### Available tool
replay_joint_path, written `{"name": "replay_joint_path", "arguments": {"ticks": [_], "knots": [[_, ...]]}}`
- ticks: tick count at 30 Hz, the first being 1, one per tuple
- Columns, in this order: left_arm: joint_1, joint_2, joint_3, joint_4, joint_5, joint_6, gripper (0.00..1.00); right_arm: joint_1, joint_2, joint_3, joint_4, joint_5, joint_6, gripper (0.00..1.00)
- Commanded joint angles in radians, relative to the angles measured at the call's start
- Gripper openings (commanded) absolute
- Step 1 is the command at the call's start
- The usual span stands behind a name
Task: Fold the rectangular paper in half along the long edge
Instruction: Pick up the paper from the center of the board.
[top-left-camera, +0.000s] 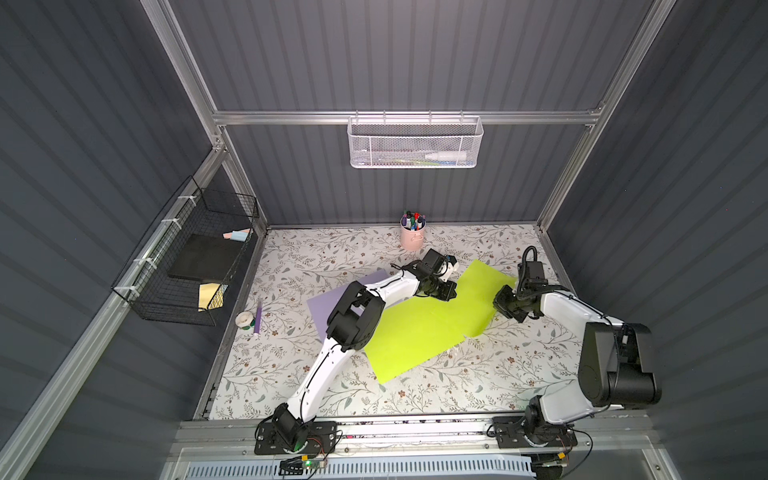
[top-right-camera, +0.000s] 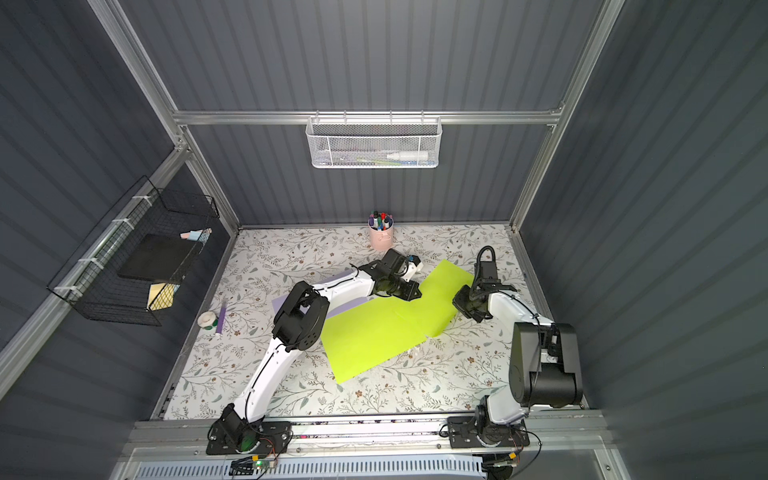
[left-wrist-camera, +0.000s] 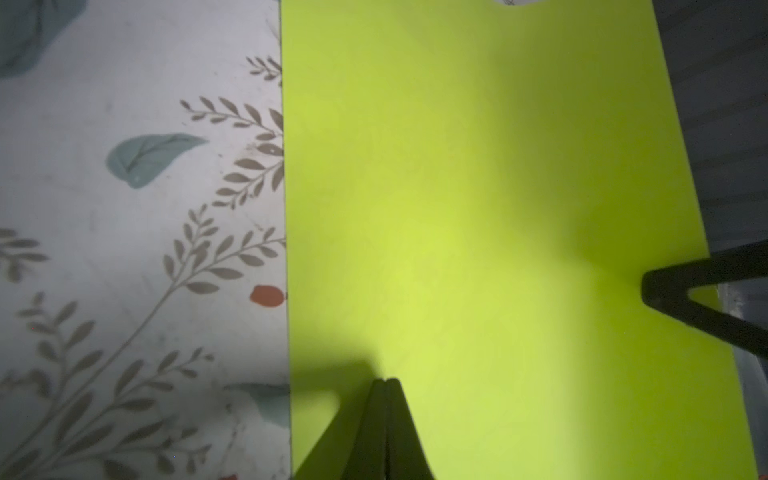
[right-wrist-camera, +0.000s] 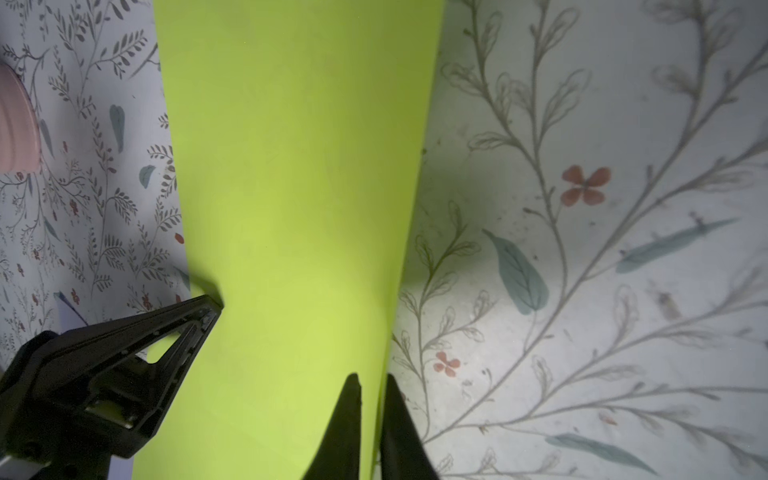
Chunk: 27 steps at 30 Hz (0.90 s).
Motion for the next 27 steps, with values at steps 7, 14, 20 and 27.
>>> {"name": "replay_joint_path", "arguments": {"ticks": [7,14,20,27], "knots": [[0.000,0.014,-0.057,-0.155,-0.043,0.027,0.07,0.000,-0.043,0.011,-0.073,0.072,-0.010,0.00],[0.004,-0.118,-0.057,-0.122,-0.010,0.033,0.94,0.000,-0.106,0.057,-0.147,0.031,-0.082,0.00],[0.060,-0.293,-0.089,-0.045,0.056,0.004,0.99,0.002,-0.171,0.130,-0.184,0.004,-0.104,0.00],[0.205,-0.507,-0.272,0.005,0.105,-0.054,0.99,0.075,-0.168,0.195,-0.146,0.004,-0.104,0.00]]}}
